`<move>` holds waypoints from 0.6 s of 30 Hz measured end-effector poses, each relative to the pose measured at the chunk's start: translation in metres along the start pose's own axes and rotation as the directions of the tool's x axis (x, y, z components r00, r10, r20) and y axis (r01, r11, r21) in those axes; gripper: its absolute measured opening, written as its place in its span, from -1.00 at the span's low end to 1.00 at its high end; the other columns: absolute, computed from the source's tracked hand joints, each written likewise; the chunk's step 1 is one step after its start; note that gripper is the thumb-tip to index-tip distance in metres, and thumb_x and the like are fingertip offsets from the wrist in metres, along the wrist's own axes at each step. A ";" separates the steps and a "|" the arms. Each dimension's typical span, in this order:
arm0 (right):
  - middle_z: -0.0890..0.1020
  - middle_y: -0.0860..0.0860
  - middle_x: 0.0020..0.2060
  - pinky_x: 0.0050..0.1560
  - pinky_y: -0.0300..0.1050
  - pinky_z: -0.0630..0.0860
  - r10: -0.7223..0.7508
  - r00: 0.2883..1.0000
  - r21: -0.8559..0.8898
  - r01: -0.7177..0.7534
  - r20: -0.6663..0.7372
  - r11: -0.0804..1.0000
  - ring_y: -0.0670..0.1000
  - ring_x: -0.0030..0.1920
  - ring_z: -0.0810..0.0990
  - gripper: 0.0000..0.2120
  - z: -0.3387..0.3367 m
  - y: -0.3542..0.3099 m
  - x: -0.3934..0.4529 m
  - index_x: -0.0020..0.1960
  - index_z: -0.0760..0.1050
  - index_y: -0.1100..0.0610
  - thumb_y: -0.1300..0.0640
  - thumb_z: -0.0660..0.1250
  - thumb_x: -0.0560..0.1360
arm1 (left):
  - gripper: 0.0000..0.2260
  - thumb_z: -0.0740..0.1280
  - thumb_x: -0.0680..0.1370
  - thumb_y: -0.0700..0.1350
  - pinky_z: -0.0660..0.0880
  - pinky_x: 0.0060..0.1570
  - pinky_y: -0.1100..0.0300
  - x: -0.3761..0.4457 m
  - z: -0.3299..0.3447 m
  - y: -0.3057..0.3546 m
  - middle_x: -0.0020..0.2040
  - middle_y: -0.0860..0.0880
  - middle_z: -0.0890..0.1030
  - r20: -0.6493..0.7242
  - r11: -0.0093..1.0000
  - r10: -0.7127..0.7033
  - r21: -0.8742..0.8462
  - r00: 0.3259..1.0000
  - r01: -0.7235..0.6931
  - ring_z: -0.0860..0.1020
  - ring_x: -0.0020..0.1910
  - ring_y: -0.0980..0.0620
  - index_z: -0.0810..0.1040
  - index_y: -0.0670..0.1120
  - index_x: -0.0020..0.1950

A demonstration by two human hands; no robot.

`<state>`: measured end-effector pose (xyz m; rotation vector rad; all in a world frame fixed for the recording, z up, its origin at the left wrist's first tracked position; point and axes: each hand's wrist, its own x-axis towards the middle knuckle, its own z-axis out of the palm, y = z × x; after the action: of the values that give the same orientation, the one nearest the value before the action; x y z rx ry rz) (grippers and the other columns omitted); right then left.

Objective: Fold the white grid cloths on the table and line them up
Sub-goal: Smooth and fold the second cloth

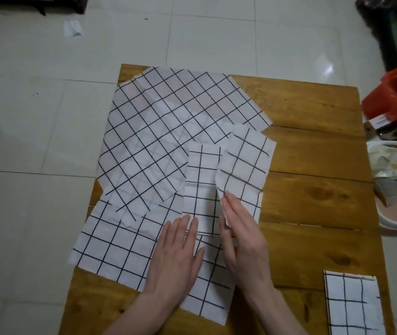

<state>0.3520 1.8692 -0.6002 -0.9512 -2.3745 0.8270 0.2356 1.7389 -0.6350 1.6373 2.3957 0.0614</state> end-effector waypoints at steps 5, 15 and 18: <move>0.45 0.05 0.52 0.57 -0.14 0.28 -0.040 0.990 -0.056 0.048 0.136 0.997 -0.04 0.56 0.36 -0.56 0.026 0.003 0.003 0.51 0.45 0.20 0.17 0.19 0.66 | -0.45 0.11 0.65 0.09 0.26 0.50 -0.11 -0.001 -0.003 -0.007 0.52 -0.16 0.46 -0.029 0.998 0.007 -0.059 1.000 -0.009 0.41 0.52 -0.13 0.40 -0.18 0.56; 0.51 0.07 0.48 0.56 -0.08 0.31 -0.037 0.957 -0.095 0.067 0.288 0.993 0.02 0.55 0.39 -0.57 0.052 0.013 0.003 0.47 0.51 0.18 0.05 0.21 0.65 | -0.37 0.51 0.53 -0.08 0.45 0.45 -0.07 0.001 -0.013 -0.011 0.43 -0.12 0.50 -0.125 0.958 -0.057 -0.287 0.991 0.018 0.41 0.51 -0.06 0.33 -0.17 0.51; 0.42 0.05 0.55 0.56 -0.02 0.28 -0.037 0.929 -0.112 0.084 0.368 0.990 0.01 0.60 0.29 -0.54 0.046 0.012 0.002 0.50 0.46 0.12 -0.01 0.25 0.65 | -0.31 0.47 0.54 -0.05 0.42 0.48 -0.08 0.000 -0.010 -0.012 0.48 -0.11 0.46 -0.108 0.968 -0.036 -0.250 0.993 0.008 0.38 0.54 -0.07 0.26 -0.15 0.60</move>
<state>0.3290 1.8612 -0.6415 -0.8228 -2.7888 0.9048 0.2222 1.7353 -0.6274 1.5275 2.3714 0.4433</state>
